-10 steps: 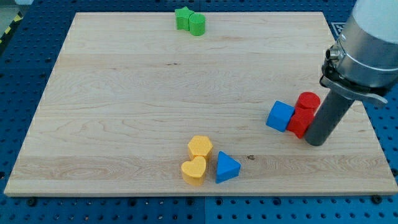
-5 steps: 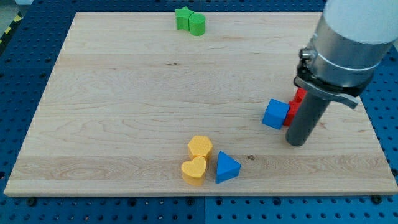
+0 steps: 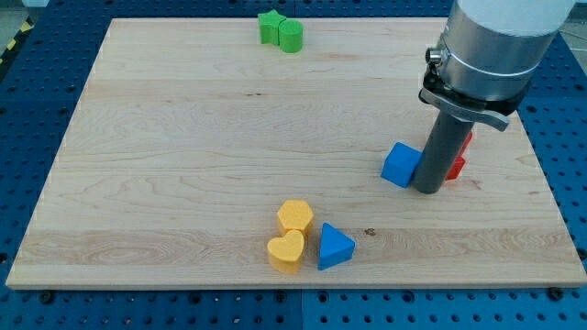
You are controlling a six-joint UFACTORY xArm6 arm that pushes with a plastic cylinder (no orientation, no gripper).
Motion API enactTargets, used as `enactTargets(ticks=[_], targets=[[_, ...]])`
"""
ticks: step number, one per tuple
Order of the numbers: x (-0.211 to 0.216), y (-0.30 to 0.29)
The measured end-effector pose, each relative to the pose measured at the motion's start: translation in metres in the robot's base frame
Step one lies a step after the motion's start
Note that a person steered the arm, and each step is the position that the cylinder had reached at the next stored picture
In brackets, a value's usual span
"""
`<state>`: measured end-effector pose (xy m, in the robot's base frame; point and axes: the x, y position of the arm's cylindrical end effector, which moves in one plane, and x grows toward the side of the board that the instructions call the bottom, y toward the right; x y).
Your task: Push the red blocks to the right center of the board
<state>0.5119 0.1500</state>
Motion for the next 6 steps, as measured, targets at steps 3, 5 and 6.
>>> enactTargets(ticks=[3, 5, 6], targets=[[-0.009, 0.009], [-0.026, 0.026], [-0.037, 0.030]])
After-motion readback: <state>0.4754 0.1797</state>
